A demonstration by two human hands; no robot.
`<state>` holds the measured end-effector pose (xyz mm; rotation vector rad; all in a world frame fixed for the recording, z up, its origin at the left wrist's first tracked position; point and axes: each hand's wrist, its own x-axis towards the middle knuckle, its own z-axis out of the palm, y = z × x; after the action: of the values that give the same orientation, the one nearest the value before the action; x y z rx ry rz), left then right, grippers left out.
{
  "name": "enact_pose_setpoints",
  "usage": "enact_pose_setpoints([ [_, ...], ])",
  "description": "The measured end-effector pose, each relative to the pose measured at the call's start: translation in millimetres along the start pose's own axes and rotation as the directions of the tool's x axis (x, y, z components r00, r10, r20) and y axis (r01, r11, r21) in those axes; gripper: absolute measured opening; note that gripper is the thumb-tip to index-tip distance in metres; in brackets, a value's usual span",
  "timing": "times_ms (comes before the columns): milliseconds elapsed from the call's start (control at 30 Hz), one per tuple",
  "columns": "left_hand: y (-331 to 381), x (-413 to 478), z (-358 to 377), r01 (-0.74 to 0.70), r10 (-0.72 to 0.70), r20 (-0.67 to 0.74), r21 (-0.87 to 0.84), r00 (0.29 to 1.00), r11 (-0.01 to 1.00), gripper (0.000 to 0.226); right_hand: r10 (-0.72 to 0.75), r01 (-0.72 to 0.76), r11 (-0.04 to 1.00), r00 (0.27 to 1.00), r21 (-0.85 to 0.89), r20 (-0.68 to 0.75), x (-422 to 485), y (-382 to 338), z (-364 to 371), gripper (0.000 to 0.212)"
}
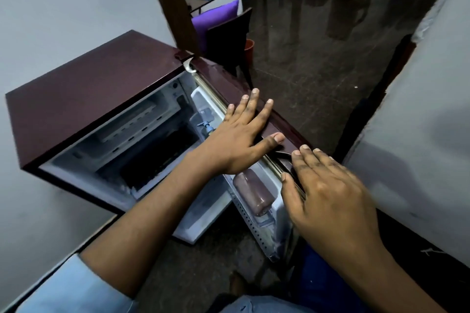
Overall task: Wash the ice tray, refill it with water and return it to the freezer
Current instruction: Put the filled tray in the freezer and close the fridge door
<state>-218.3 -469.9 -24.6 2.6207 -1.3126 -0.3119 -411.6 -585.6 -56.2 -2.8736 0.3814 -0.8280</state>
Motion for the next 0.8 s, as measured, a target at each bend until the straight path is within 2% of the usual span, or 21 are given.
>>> enact_pose_setpoints([
  [233,-8.0,-28.8,-4.2,0.073,-0.073,-0.009,0.015,0.997,0.997,0.082,-0.118,0.115,0.989,0.993,0.091,0.027,-9.7,-23.2,-1.9,0.048],
  [500,-30.9,-53.9,-19.5,0.061,-0.069,0.074,0.110,0.995,0.992,0.085,-0.220,0.208,0.968,0.972,0.139,0.078,-13.3,-56.4,1.3,0.050],
  [800,-69.6,-86.0,-25.0,0.084,-0.093,0.075,0.118,0.993,0.989,0.082,-0.368,0.335,0.908,0.925,0.253,0.094,-9.0,-101.6,5.6,0.051],
])
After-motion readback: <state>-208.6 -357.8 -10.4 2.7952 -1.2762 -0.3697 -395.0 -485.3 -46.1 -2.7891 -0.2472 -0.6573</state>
